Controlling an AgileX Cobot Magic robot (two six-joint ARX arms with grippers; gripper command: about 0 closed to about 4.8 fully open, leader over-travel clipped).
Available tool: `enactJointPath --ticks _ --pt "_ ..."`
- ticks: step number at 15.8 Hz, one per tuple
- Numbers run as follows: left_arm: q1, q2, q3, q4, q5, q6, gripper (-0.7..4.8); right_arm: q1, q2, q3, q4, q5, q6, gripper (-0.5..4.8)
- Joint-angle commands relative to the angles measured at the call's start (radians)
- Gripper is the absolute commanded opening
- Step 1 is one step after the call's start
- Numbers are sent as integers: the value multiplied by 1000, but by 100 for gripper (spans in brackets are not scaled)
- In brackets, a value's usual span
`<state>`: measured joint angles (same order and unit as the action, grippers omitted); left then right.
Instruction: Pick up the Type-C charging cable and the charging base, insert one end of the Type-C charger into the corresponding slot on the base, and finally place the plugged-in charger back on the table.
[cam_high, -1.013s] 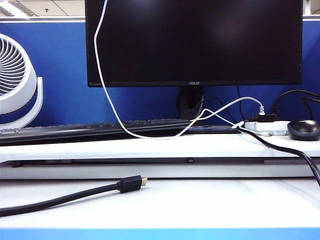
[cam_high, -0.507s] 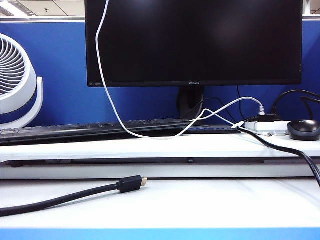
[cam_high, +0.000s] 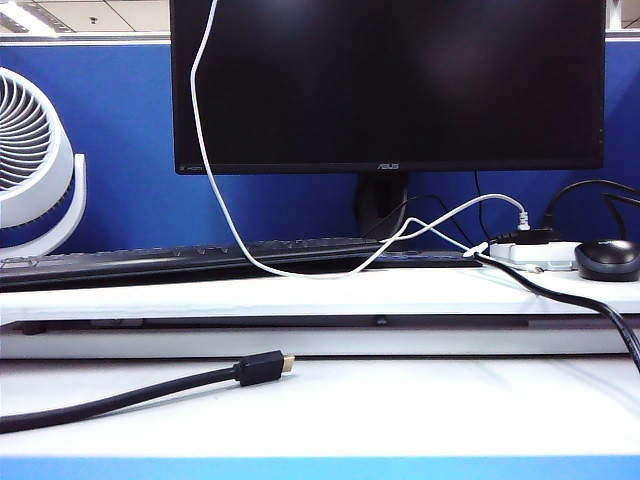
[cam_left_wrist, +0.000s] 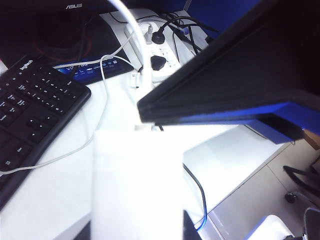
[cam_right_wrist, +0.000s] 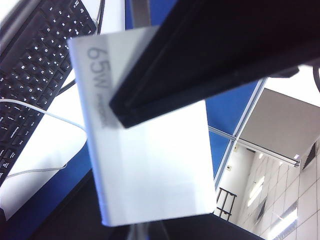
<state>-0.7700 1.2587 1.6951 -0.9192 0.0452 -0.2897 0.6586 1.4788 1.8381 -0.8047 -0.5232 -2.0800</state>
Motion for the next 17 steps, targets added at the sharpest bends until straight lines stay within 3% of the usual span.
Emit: enactJointPath --ticks 1,6,10,17 --pt "7 0 12 150 -47 -10 16 21 -11 -2 -53 -107 4 3" --pt "7 0 12 150 -46 -10 16 30 -11 -2 -142 -174 4 3" --pt "7 0 12 150 -46 -10 16 31 -11 -2 -109 -186 4 3" --pt "7 0 12 151 -45 -9 16 80 -12 -2 -73 -91 4 2"
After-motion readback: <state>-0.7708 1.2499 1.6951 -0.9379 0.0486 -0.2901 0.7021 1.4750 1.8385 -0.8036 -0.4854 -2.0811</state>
